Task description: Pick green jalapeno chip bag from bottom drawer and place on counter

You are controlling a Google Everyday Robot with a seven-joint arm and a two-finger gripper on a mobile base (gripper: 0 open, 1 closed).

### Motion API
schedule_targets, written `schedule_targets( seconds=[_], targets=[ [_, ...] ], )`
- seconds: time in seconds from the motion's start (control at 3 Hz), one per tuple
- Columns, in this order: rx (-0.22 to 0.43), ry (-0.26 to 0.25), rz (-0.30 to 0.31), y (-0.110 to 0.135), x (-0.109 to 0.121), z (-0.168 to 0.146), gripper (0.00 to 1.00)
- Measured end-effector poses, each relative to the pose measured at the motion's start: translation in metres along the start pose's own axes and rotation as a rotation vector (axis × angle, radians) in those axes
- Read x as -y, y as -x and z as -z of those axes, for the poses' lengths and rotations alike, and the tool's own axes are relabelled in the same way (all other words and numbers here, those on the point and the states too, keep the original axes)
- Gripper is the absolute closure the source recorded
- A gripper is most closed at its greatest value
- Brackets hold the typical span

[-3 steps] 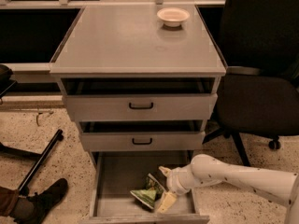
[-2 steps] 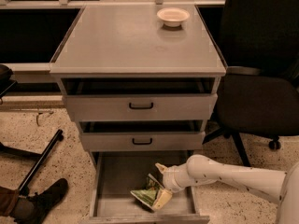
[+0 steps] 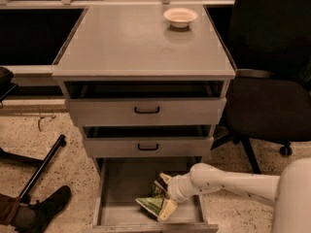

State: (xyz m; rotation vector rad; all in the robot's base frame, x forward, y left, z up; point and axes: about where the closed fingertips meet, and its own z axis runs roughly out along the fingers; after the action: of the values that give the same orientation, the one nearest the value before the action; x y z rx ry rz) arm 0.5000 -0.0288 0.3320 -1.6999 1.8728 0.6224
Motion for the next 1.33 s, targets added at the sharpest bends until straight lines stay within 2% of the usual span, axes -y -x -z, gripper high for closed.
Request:
schedule_targets(
  seconds=[0.33,1.0,1.33],
  targets=[
    [-0.020,-0.024,0.012,-0.029,0.012,-0.031,0.00],
    [-0.034,-0.107,0.042,-0.071,0.062,-0.098,0.00],
    [-0.030,-0.091,0.041,-0.076,0.061,-0.108,0.00]
  ],
)
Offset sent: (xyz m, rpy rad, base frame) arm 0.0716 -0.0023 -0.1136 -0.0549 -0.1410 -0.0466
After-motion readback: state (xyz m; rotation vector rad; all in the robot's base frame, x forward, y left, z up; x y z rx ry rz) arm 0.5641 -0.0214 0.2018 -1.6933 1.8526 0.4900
